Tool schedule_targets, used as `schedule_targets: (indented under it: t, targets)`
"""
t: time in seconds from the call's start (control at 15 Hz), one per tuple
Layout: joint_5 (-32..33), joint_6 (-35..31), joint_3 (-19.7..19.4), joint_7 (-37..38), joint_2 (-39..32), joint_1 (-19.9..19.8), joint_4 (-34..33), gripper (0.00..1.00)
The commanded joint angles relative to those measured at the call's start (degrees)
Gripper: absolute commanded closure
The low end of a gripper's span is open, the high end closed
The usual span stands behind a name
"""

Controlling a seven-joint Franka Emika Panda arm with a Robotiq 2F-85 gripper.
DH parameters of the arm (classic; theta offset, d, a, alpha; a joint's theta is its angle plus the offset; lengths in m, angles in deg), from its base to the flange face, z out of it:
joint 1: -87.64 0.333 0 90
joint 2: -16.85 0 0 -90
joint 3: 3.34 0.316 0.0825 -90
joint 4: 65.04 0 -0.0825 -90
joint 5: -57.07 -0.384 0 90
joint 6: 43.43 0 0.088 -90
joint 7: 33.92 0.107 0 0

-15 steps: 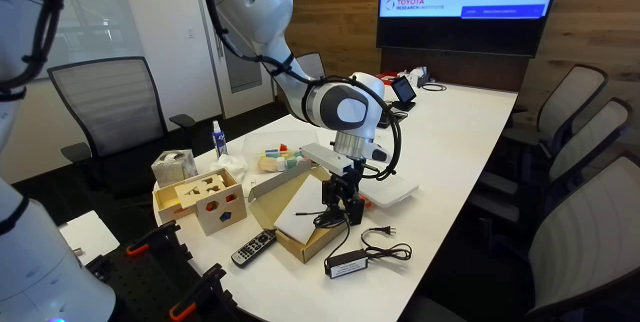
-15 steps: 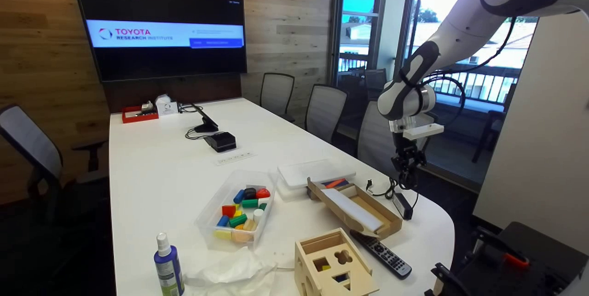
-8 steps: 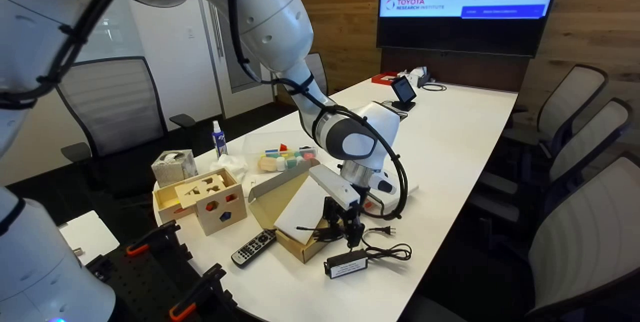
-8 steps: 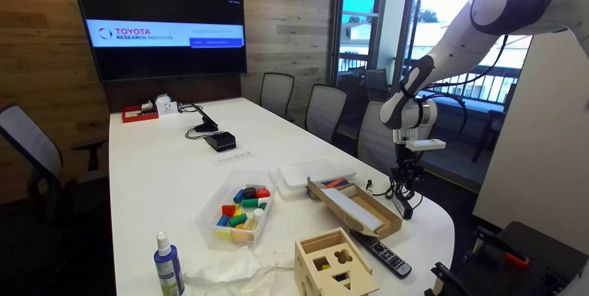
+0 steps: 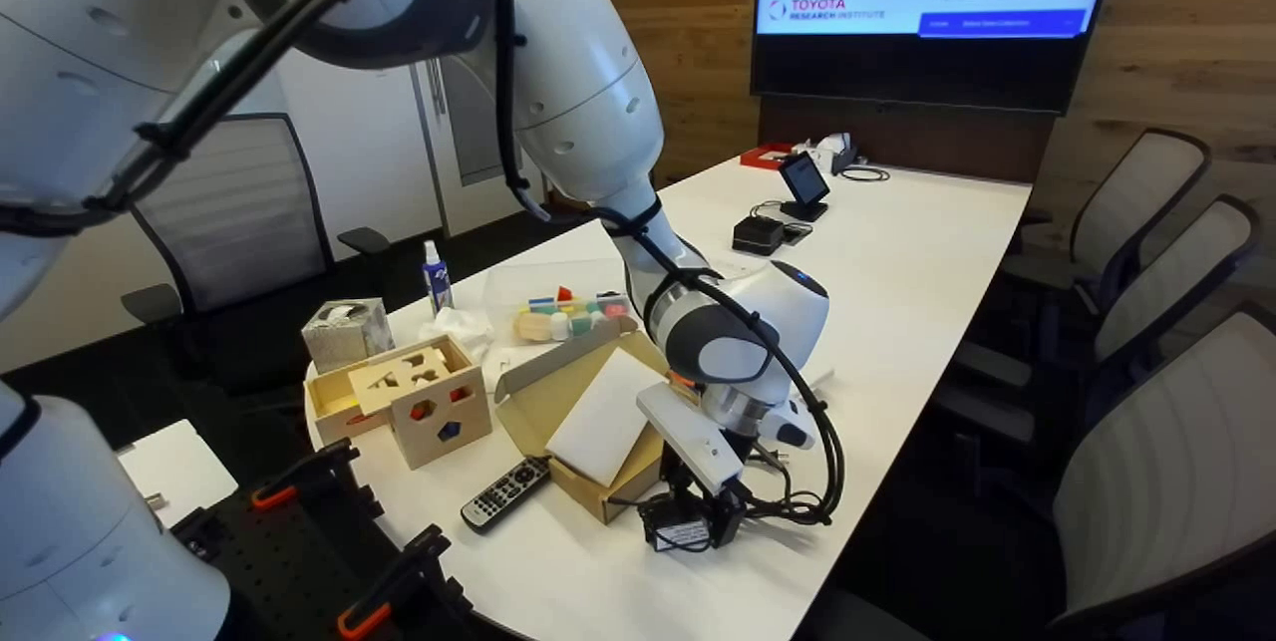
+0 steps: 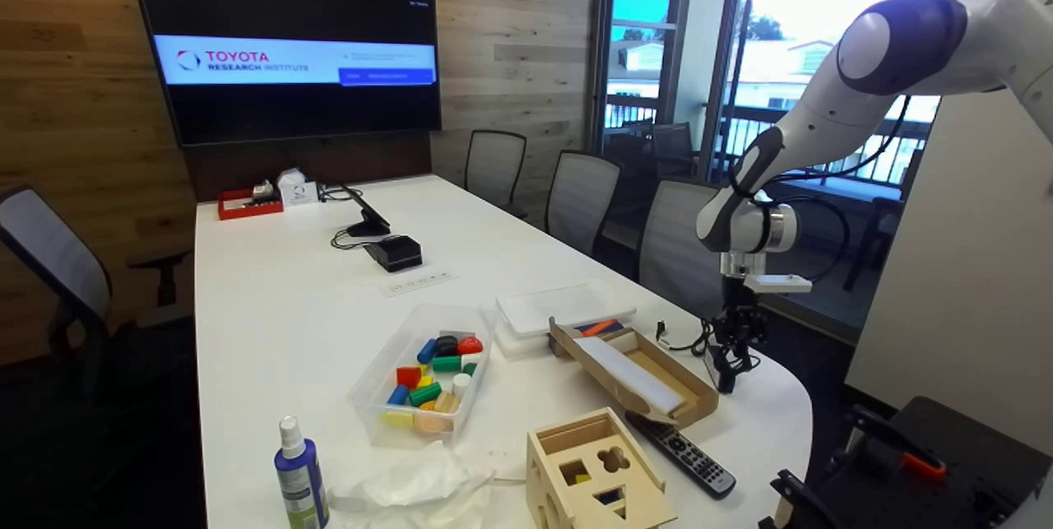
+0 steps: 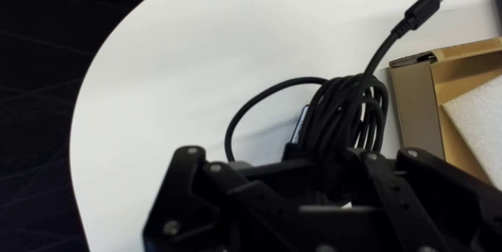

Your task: Remove the charging cable from the box and put it on the table

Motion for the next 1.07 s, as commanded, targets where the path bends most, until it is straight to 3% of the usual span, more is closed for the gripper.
schedule_targets:
  t: [0.0,0.07,0.13,0.27,0.53,0.8,0.87,1.0]
  targets:
    - [-0.9,-0.5,1.3,-1.2,-2.6,-0.6,-3.0,1.0]
    - [-1.0,-0.5,1.5,-1.1,-3.2,-0.6,-3.6,1.0]
    - [-1.1,-0.4,1.7,-1.1,-3.5,-0.8,-4.0,0.75]
    - [-1.3,-0.4,2.0,-1.1,-3.9,-1.0,-4.4,0.67]
    - [-1.3,-1.4,2.2,-1.4,-1.5,-0.9,-2.5,0.36]
    - [0.5,-1.7,1.0,0.6,4.8,1.5,1.1,0.06]
    - [1.3,-1.0,0.5,1.1,7.2,2.5,2.4,0.01]
    - [2.7,-0.6,-0.4,2.4,12.3,4.7,5.2,0.0]
